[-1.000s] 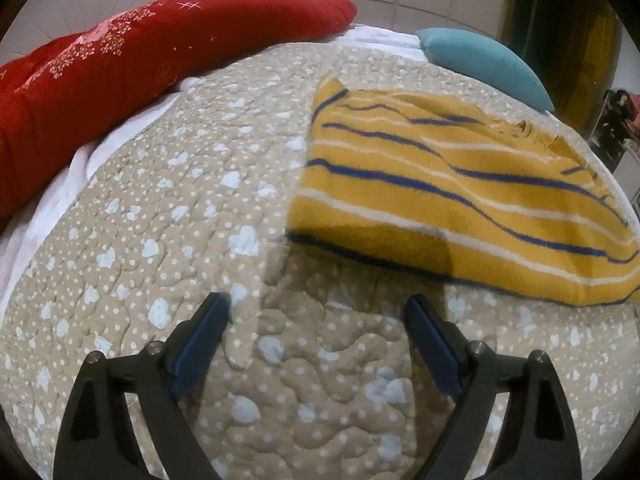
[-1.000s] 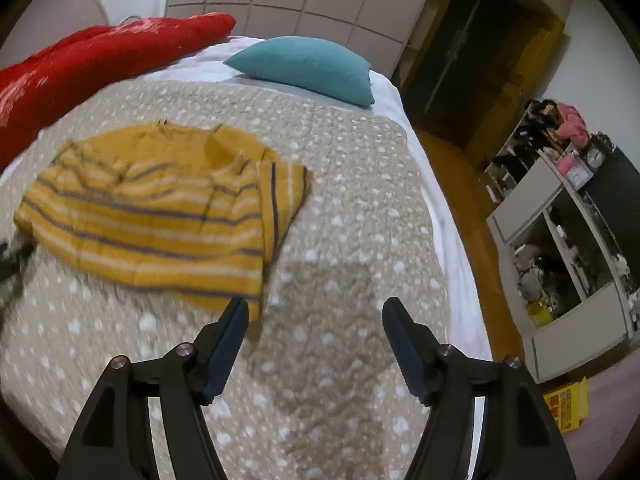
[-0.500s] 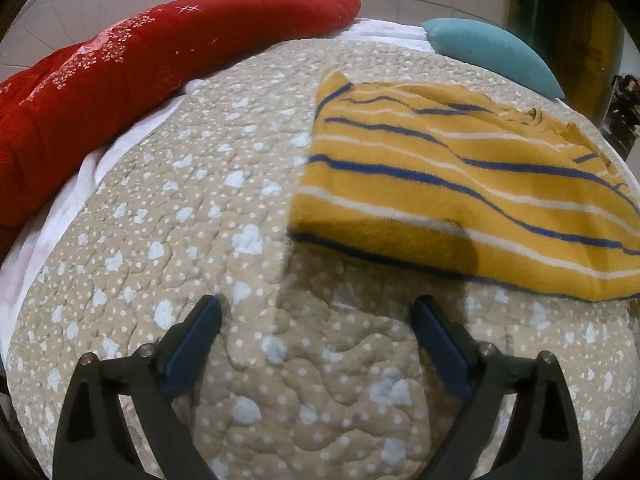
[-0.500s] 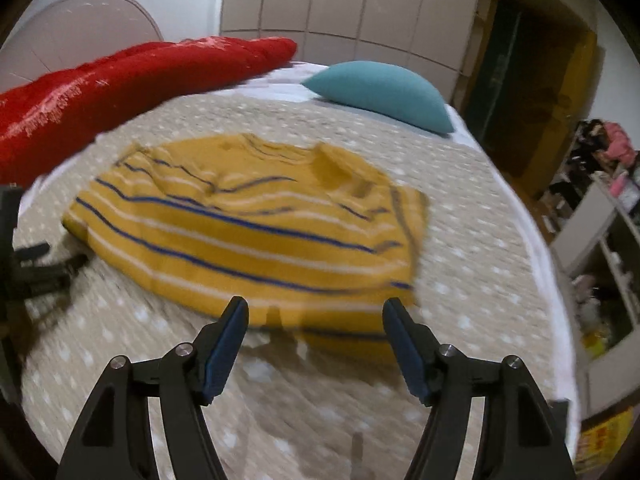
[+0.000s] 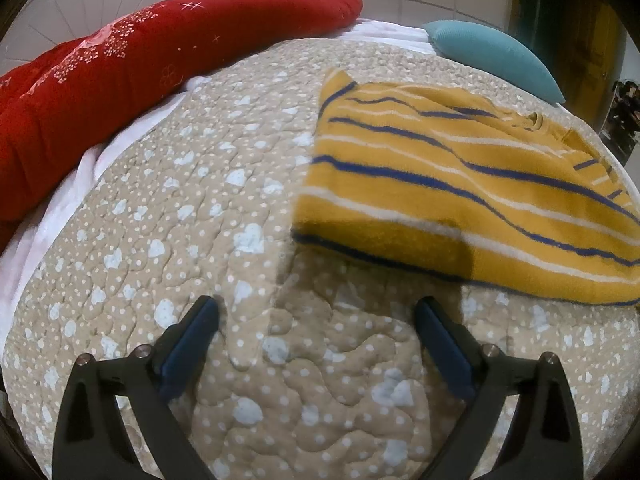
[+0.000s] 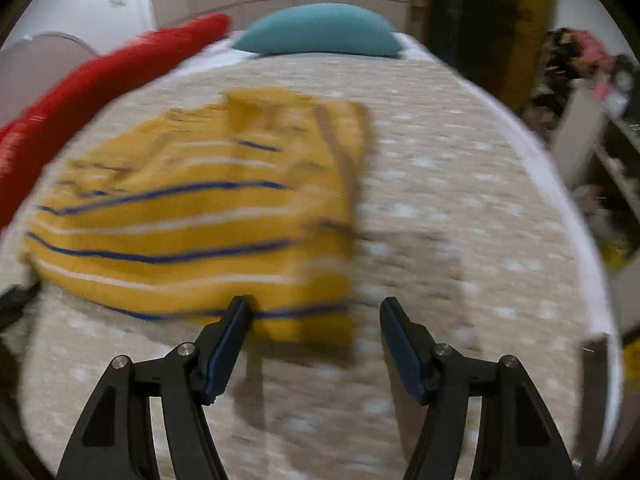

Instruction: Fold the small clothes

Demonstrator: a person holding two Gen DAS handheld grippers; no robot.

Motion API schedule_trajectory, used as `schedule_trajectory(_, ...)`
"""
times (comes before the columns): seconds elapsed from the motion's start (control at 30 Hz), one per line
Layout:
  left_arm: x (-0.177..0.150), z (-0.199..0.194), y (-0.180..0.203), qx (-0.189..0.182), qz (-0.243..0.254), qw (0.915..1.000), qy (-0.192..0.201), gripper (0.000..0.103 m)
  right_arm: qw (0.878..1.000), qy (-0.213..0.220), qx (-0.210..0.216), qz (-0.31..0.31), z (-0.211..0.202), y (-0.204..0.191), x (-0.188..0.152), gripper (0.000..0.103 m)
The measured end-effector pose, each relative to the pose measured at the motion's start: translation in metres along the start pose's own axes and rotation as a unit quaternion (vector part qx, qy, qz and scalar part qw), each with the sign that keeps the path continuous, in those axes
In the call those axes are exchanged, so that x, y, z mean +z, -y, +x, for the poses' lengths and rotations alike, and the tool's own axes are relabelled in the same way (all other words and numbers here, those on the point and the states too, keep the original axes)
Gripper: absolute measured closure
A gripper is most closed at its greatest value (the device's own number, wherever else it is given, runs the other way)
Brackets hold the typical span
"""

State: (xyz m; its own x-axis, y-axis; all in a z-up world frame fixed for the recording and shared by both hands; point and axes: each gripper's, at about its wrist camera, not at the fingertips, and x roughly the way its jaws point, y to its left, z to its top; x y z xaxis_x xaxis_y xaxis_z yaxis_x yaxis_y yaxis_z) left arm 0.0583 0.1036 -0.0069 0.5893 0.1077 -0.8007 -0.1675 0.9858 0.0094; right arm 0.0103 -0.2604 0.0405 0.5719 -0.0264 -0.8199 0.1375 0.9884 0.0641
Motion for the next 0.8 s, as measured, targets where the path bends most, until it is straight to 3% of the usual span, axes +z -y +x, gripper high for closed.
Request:
schedule_trajectory(0.1,0.000,0.000,0.000,0.000,-0.001,1.0000,-0.001,0.004,0.997,-0.003,0.053,0.050,-0.005,0.023,-0.011,0.031)
schedule_trajectory(0.27,0.000,0.000,0.001,0.002,-0.001,1.0000,-0.002,0.003,0.983,0.009,0.138,0.121,-0.014,0.049,-0.026,0.031)
schedule_trajectory(0.47,0.001,0.000,0.002,0.000,0.002,1.0000,-0.008,0.003,0.977,0.009,0.177,0.119,-0.005,0.033,-0.016,0.029)
schedule_trajectory(0.53,0.005,-0.003,-0.003,-0.024,-0.004,0.9994,-0.023,0.003,0.975,0.007,0.188,0.116,0.001,0.027,-0.010,0.029)
schedule_trajectory(0.6,0.012,-0.005,-0.013,-0.072,-0.032,0.9965,-0.029,0.003,0.975,0.003,0.189,0.119,0.009,0.023,-0.003,0.027)
schedule_trajectory(0.63,0.017,-0.007,-0.022,-0.110,-0.061,0.9917,-0.027,0.003,0.973,0.001,0.193,0.123,0.011,0.022,-0.001,0.027)
schedule_trajectory(0.7,0.028,-0.002,-0.045,-0.189,-0.140,0.9715,-0.032,0.003,0.968,0.001,0.208,0.138,0.016,0.023,0.003,0.027)
schedule_trajectory(0.73,0.034,0.004,-0.053,-0.214,-0.173,0.9607,-0.037,0.003,0.965,0.002,0.218,0.148,0.017,0.024,0.004,0.027)
schedule_trajectory(0.8,0.045,0.017,-0.057,-0.243,-0.198,0.9484,-0.047,0.003,0.957,0.003,0.238,0.167,0.022,0.026,0.007,0.027)
